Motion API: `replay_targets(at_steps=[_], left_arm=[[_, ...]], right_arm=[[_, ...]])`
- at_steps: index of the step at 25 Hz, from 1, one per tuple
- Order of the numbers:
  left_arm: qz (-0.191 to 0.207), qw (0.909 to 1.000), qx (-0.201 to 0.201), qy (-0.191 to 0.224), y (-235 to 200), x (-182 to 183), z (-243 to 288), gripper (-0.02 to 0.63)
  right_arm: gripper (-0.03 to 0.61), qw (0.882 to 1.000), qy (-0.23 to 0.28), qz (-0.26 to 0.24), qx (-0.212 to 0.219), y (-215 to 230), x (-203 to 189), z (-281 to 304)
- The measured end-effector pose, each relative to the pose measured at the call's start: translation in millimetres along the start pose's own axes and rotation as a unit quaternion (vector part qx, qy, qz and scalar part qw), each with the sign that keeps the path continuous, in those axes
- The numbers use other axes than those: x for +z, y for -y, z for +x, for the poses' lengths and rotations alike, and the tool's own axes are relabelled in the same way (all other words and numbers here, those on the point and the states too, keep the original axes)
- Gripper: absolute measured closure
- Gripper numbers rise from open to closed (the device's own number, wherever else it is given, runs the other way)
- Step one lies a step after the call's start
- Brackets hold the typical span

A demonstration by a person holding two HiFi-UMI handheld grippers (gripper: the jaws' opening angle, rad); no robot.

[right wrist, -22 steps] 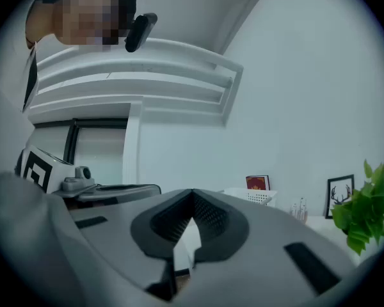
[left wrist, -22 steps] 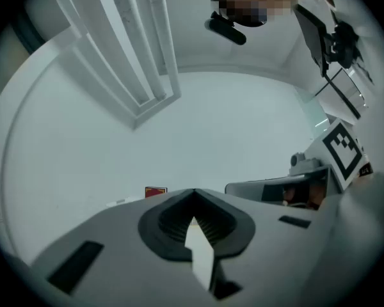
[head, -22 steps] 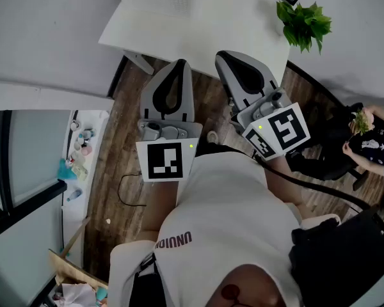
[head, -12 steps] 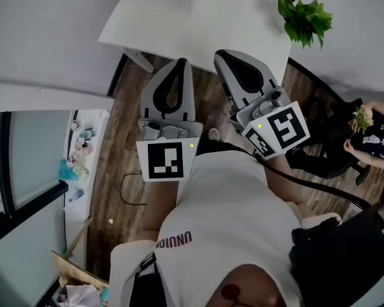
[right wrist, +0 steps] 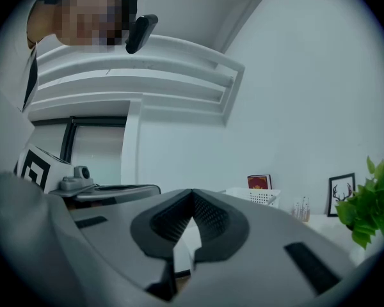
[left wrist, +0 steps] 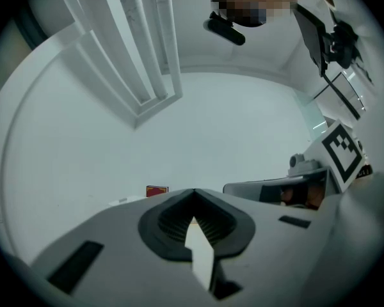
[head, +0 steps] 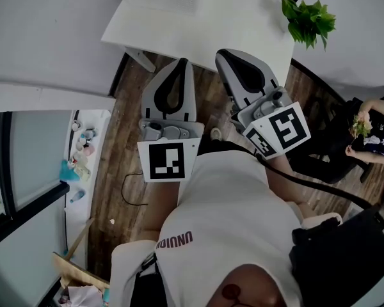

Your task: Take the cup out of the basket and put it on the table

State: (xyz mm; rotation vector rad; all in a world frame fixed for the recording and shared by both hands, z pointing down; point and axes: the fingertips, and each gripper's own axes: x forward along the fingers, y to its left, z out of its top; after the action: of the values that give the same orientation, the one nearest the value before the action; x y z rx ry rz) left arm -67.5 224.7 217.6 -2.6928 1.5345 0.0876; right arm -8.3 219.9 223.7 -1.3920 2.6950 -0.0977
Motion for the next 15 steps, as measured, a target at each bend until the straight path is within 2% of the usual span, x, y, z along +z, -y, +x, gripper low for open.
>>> replay_targets(at_steps=[15], left_arm=[[-0.004, 0.9999, 0.007, -0.014, -29, -15, -2, 0.603]], right_arm=[[0.561, 1.0, -0.017, -0.002, 0.006, -15, -14, 26]])
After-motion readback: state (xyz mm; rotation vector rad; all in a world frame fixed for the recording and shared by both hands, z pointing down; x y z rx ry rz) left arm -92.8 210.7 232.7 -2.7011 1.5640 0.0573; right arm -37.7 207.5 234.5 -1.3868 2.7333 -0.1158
